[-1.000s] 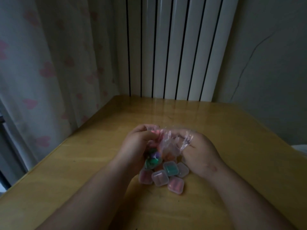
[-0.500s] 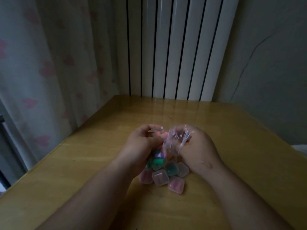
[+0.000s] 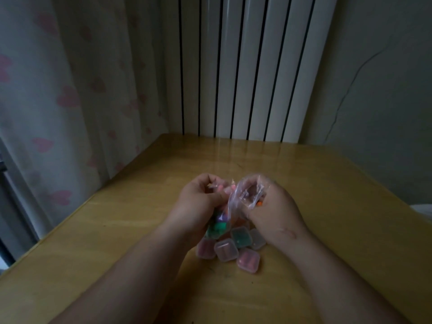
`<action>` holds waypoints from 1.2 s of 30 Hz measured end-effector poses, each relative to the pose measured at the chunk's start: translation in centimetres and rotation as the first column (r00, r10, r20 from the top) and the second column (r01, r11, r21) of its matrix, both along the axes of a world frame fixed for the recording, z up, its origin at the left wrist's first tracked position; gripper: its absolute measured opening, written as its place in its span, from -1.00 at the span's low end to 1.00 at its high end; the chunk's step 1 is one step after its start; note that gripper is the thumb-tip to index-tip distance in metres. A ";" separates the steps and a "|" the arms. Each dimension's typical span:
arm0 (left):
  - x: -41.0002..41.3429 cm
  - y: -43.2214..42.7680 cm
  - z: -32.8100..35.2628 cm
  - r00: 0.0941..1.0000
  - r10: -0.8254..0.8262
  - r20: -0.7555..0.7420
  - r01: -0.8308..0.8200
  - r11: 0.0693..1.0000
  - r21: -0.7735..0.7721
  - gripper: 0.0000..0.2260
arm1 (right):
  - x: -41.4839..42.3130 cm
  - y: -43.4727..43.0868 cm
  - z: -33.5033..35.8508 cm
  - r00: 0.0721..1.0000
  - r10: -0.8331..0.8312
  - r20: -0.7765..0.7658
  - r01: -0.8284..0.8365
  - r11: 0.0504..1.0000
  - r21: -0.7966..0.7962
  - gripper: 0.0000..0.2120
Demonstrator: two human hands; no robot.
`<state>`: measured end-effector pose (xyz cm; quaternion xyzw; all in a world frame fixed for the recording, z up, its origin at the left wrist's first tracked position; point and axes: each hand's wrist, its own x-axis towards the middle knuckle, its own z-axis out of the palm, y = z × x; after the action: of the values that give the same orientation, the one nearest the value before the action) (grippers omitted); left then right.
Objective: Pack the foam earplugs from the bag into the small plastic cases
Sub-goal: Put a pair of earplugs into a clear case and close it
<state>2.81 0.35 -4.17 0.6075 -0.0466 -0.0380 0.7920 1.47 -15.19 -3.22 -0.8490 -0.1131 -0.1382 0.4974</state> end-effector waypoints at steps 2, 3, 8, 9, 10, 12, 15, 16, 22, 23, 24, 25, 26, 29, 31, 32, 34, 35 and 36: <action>0.1 -0.1 0.0 1.000 0.019 -0.012 -0.019 1.000 -0.024 -0.85 | 0.2 0.0 -0.1 1.000 -0.017 0.024 0.017 1.000 -0.004 -0.76; 0.2 -0.1 0.0 0.999 0.030 -0.018 -0.031 0.999 -0.035 -0.84 | 0.3 -0.1 -0.2 0.999 -0.032 0.038 0.031 0.999 0.008 -0.74; 0.5 -0.3 -0.2 0.997 0.078 -0.015 -0.079 0.997 -0.023 -0.80 | -0.1 -0.5 0.0 0.996 -0.051 0.075 0.048 0.998 0.041 -0.78; 0.5 -0.3 -0.1 0.997 0.082 -0.010 -0.082 0.996 -0.016 -0.81 | -0.1 -0.5 0.1 0.995 -0.051 0.082 0.047 0.998 0.051 -0.79; 0.4 -0.3 -0.1 0.997 0.082 -0.007 -0.082 0.997 -0.008 -0.81 | -0.2 -0.6 0.2 0.995 -0.052 0.086 0.047 0.997 0.061 -0.79; 0.2 -0.3 0.0 0.997 0.074 0.000 -0.074 0.997 0.025 -0.82 | -0.2 -0.5 0.2 0.996 -0.047 0.078 0.042 0.997 0.063 -0.76; 0.0 -0.3 0.0 0.998 0.069 -0.006 -0.068 0.997 0.047 -0.83 | 0.2 -0.2 0.0 1.000 -0.011 0.018 0.010 0.998 0.054 -0.75; -0.1 -0.3 0.1 0.998 0.068 -0.006 -0.068 0.997 0.044 -0.82 | 0.2 -0.2 -0.1 1.000 -0.007 0.003 0.007 0.999 0.043 -0.77; -0.2 -0.3 0.5 0.998 0.060 -0.018 -0.060 0.998 0.002 -0.79 | -0.4 -0.1 0.2 0.997 -0.047 0.062 0.036 0.986 0.161 -0.80; -0.3 -0.4 0.5 0.998 0.064 -0.015 -0.064 0.998 0.000 -0.79 | -0.4 -0.1 0.2 0.995 -0.067 0.076 0.052 0.981 0.186 -0.78; -0.3 -0.4 0.5 0.997 0.071 -0.015 -0.071 0.997 0.002 -0.78 | -0.4 -0.1 0.2 0.993 -0.086 0.086 0.068 0.978 0.197 -0.76; -0.3 -0.5 0.5 0.996 0.082 -0.018 -0.082 0.997 0.008 -0.78 | -0.4 -0.1 0.1 0.991 -0.101 0.091 0.081 0.976 0.201 -0.75; -0.3 -0.5 0.4 0.996 0.092 -0.022 -0.092 0.996 0.017 -0.79 | -0.3 -0.1 0.1 0.989 -0.115 0.096 0.094 0.975 0.201 -0.76; -0.1 -0.4 0.4 0.989 0.145 -0.024 -0.143 0.989 0.046 -0.79 | -0.4 -0.2 0.2 0.980 -0.157 0.126 0.134 0.975 0.175 -0.79; -0.2 -0.4 0.6 0.984 0.176 -0.020 -0.174 0.983 0.065 -0.78 | -0.6 -0.3 0.5 0.976 -0.168 0.140 0.145 0.976 0.163 -0.76; -0.3 -0.4 0.7 0.982 0.191 0.001 -0.190 0.976 0.110 -0.77 | -0.7 -0.4 0.6 0.977 -0.162 0.140 0.139 0.978 0.157 -0.74; -0.7 -0.4 1.0 0.965 0.233 0.123 -0.260 0.919 0.296 -0.73 | -0.8 -0.4 0.7 0.983 -0.136 0.126 0.115 0.980 0.165 -0.73; -0.9 -0.3 1.1 0.947 0.235 0.217 -0.306 0.866 0.395 -0.70 | -0.8 -0.4 0.7 0.985 -0.128 0.117 0.105 0.978 0.182 -0.73; -1.1 -0.3 1.2 0.927 0.214 0.309 -0.344 0.815 0.467 -0.67 | -0.6 -0.4 0.5 0.985 -0.134 0.110 0.112 0.975 0.190 -0.74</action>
<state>1.69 0.09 -2.95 0.7961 -0.0408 0.1426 0.5867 0.84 -15.59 -2.68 -0.7951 -0.0772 -0.2301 0.5558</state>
